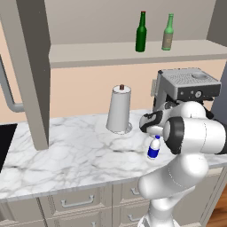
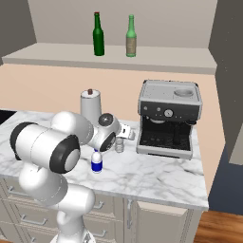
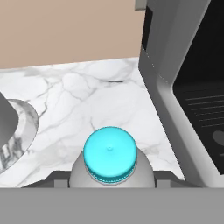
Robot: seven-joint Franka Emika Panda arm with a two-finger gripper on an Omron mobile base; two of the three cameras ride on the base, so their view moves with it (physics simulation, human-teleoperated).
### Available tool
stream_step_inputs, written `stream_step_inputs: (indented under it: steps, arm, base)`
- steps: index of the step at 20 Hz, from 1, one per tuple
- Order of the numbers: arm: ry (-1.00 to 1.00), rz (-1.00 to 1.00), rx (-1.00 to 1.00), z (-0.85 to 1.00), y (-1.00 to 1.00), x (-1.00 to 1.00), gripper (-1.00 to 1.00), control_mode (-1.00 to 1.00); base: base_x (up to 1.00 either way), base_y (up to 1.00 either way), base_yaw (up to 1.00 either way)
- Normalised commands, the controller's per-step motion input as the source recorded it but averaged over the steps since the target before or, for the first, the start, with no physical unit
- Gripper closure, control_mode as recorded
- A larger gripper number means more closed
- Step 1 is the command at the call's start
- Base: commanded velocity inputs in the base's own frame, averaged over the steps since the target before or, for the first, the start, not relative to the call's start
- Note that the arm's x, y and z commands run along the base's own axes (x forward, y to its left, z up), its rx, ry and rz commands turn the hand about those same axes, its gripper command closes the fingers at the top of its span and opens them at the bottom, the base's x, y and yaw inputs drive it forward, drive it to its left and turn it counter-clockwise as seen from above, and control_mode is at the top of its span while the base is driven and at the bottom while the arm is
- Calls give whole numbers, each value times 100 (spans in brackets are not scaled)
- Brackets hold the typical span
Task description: Sort all alcoholic drinks to one cabinet, and non-alcoholic drinks to the other.
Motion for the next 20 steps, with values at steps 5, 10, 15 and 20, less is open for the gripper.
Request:
stream_step_inputs:
  steps: [5,10,15,20]
  arm:
    - [0,0,0,13,-9,0,100,-100]
    - [-2,0,0,34,-12,0,100,-100]
    - [0,2,0,47,0,0,100,-100]
    - [1,3,0,49,0,-1,100,-100]
  base:
    - [0,0,0]
    - [0,0,0]
    - [0,0,0]
    - [0,0,0]
